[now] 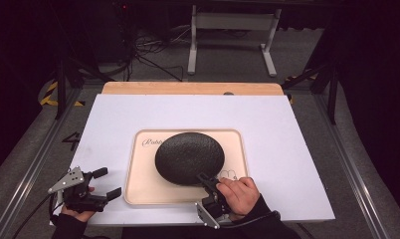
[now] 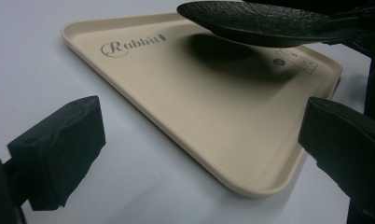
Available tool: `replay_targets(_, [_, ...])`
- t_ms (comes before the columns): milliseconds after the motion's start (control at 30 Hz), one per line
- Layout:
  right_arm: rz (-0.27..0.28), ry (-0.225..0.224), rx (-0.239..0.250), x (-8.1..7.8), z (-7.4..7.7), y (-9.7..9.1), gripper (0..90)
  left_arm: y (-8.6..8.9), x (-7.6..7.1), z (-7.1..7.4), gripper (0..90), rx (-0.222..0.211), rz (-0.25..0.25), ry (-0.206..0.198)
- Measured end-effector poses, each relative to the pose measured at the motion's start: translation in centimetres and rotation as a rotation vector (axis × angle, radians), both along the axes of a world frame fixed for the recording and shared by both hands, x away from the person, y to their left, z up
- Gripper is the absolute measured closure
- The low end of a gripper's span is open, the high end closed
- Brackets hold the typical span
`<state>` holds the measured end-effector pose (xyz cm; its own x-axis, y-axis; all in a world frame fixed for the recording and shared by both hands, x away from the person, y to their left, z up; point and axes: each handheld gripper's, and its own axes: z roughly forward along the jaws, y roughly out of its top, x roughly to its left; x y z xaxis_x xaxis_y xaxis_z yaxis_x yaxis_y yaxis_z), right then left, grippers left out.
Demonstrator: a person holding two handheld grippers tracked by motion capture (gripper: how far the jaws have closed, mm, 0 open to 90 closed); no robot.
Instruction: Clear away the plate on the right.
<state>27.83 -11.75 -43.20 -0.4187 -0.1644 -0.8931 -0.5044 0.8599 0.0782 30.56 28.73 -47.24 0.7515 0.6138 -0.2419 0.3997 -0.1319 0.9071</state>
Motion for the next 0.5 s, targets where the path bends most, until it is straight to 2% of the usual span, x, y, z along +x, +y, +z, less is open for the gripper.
replay_targets(200, [0.001, 0.028, -0.016, 0.3, -0.7, 0.3, 83.3, 0.0, 0.0, 0.0, 1.3, -0.002, 0.002, 0.002])
replay_targets(500, [-0.007, 0.043, -0.04, 0.5, -1.2, 0.3, 83.1, 0.0, 0.0, 0.0, 1.3, -0.003, 0.003, 0.003])
